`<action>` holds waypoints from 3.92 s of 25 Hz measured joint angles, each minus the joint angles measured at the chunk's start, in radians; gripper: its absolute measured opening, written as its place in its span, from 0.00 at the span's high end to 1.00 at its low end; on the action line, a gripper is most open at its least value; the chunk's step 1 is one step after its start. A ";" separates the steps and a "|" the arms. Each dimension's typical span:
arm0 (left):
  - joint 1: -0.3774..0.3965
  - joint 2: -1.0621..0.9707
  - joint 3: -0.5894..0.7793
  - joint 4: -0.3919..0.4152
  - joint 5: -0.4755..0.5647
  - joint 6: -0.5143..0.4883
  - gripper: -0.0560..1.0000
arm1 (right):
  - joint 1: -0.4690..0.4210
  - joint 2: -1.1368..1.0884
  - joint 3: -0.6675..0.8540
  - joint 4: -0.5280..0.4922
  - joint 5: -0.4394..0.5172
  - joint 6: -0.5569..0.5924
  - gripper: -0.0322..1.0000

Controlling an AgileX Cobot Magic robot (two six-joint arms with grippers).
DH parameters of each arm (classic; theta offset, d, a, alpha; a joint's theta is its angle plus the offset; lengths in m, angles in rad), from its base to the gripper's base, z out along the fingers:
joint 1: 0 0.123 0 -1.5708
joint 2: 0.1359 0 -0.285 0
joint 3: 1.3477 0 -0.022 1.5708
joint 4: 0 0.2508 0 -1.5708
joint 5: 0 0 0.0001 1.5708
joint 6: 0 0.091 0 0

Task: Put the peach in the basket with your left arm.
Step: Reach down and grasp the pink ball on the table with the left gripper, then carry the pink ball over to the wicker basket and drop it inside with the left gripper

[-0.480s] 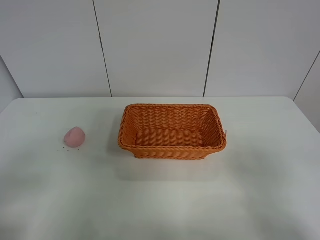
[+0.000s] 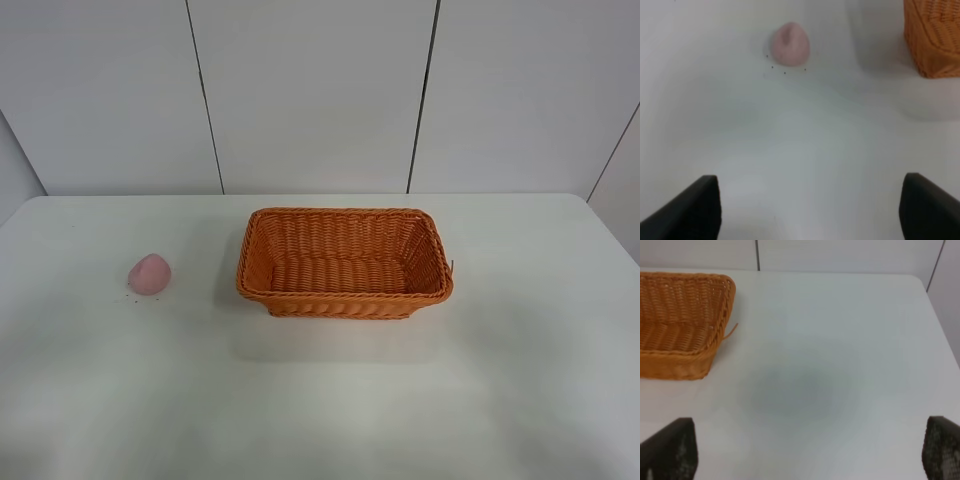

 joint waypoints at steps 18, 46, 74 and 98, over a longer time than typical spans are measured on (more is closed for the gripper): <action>0.000 1.426 -0.670 -0.042 -0.215 0.001 0.23 | 0.000 0.000 0.000 0.000 0.000 0.000 0.30; 0.000 2.121 -1.020 0.036 -0.241 0.001 0.50 | 0.000 0.000 0.000 0.000 0.000 0.000 0.30; -0.394 2.045 -1.516 0.036 0.146 -0.004 0.90 | 0.000 0.000 0.000 0.000 0.000 0.000 0.30; -0.581 2.269 -1.763 -0.007 0.146 -0.007 0.28 | 0.000 0.000 0.000 0.000 0.000 0.000 0.30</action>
